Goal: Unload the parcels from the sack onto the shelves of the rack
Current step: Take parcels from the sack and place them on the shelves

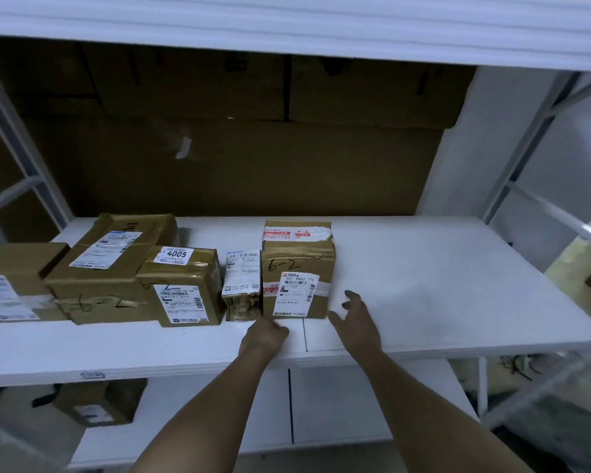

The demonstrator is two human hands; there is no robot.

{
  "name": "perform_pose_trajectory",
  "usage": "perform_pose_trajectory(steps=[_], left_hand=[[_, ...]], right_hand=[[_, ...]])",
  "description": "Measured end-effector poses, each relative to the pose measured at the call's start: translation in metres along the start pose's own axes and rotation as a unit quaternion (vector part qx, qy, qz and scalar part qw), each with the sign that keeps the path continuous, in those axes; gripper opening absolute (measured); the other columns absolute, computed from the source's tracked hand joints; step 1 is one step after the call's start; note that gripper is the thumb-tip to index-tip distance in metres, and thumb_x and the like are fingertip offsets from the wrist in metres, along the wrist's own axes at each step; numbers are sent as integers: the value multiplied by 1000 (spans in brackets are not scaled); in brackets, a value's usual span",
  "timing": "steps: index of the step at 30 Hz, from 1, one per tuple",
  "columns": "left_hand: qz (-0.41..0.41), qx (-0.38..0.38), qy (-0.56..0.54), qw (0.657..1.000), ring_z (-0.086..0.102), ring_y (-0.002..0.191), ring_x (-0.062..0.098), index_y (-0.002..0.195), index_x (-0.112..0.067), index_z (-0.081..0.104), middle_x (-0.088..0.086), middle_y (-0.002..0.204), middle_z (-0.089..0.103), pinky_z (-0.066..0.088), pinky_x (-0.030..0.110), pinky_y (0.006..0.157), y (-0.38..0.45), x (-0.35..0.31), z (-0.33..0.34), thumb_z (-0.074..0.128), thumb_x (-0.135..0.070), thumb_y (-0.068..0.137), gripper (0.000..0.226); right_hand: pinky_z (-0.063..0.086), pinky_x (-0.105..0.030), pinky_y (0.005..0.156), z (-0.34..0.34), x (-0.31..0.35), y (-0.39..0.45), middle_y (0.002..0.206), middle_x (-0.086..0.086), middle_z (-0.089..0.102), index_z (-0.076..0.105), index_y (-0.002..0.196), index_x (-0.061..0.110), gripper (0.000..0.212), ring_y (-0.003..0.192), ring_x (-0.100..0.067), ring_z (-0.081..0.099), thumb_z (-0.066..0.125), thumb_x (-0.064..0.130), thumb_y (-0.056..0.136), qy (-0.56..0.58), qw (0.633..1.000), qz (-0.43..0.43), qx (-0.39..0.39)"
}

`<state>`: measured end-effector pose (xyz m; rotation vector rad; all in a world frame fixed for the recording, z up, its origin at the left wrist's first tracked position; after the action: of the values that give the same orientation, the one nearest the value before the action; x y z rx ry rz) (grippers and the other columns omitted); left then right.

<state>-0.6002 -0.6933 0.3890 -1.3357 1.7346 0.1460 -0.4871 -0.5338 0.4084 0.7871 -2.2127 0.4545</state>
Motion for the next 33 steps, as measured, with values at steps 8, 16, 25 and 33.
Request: perform_pose_trajectory(steps=[8,16,25,33], left_hand=[[63,69,60,994,66,86,25,74,-12,58,8,87,67,45,26,72,-38,-32,73,51,-28,91,25],[90,127,72,985,66,90,29,69,-17,50,13,90,66,50,35,82,-72,-81,175,52,-27,91,24],[79,205,96,971,59,75,21,79,-13,52,7,82,60,42,28,71,-139,-142,368,53,-25,90,16],[61,265,145,951,60,72,21,74,-14,52,5,78,61,45,26,61,-151,-189,455,53,-23,89,18]], right_hand=[[53,-31,78,-50,-76,-50,95,0,70,62,99,20,23,85,-20,65,43,33,97,-81,993,80,-7],[47,-32,69,-122,-162,-65,95,-7,68,62,98,11,29,84,-25,63,42,32,99,-152,985,79,23],[50,-34,81,-242,-329,-81,110,-8,64,58,113,11,27,101,-27,61,42,28,99,-214,960,145,109],[50,-34,81,-302,-411,-76,110,-6,66,61,111,14,31,101,-27,62,39,32,98,-234,941,195,150]])
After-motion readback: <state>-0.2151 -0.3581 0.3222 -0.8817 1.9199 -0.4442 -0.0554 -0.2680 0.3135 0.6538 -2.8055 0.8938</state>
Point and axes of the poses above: each hand's wrist, its own y-axis towards the middle knuckle, its own z-axis out of the palm, x = y × z, the point moved 3 cm from there along y, towards the middle knuckle
